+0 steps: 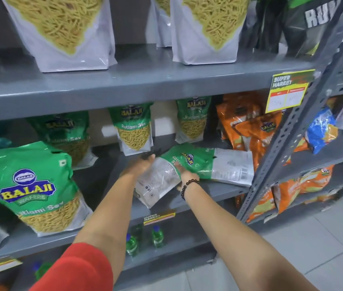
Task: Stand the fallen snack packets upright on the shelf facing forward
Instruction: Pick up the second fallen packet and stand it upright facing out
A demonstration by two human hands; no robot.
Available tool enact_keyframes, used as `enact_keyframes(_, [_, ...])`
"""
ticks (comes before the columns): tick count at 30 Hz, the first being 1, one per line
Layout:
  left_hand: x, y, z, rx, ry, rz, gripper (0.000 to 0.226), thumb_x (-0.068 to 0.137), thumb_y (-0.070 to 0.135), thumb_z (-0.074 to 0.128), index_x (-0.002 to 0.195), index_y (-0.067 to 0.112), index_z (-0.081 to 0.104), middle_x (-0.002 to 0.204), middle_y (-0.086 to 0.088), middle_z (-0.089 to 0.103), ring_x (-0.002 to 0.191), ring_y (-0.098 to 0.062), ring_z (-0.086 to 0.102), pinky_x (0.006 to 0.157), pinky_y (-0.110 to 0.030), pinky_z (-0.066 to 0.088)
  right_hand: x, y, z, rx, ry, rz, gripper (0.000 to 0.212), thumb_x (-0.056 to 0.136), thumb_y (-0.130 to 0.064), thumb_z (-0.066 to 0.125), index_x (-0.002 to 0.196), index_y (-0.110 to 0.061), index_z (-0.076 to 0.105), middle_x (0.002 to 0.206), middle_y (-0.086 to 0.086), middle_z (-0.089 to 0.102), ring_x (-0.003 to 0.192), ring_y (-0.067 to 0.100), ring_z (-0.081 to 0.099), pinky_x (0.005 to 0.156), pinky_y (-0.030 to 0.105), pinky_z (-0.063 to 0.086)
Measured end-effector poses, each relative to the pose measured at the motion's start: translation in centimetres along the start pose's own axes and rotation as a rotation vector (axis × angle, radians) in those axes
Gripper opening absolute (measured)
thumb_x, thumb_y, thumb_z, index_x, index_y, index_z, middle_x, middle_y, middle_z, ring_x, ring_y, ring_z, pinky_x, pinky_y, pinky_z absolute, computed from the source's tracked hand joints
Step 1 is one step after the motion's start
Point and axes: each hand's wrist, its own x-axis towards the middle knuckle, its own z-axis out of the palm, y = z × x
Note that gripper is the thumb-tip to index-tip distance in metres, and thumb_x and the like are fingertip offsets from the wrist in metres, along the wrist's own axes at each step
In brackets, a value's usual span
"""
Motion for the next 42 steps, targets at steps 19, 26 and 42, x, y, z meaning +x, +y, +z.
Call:
enact_keyframes(19, [-3.4,-2.0,-1.4,-0.810,0.652,-0.311,0.062,0.098,0.048,0.026,0.132,0.002,0.049,0.140,-0.023,0.049,0.129,-0.038,0.044,0.109,-0.042,0.034,-7.0,-3.0,2.3,-0.186,-0.148,-0.508,0.061,0.078,-0.012,0.073,0.130,-0.003,0.044,0.133,0.018,0.053,0.122,0.030,0.052,0.103,0.038,0.044])
enact_keyframes(26, [-2.7,-2.3,-2.1,-0.979,0.499,-0.265,0.071,0.094,0.058,0.022,0.133,0.006,0.049,0.139,-0.018,0.051,0.127,-0.035,0.048,0.109,-0.044,0.036,-8.4,-0.6,2.0,-0.410,-0.079,-0.554,0.021,0.086,-0.012,0.052,0.102,-0.008,0.064,0.107,0.018,0.069,0.093,0.030,0.063,0.081,0.031,0.050])
enact_keyframes(42, [-3.8,-5.1,-1.0,-0.819,0.660,-0.416,0.082,0.087,0.068,0.018,0.105,0.004,0.066,0.108,-0.023,0.069,0.100,-0.038,0.064,0.093,-0.047,0.050,-7.5,-0.6,1.8,-0.765,-0.438,-0.689,0.100,0.062,-0.032,0.083,0.142,-0.011,0.025,0.140,0.011,0.047,0.131,0.028,0.044,0.103,0.030,0.038])
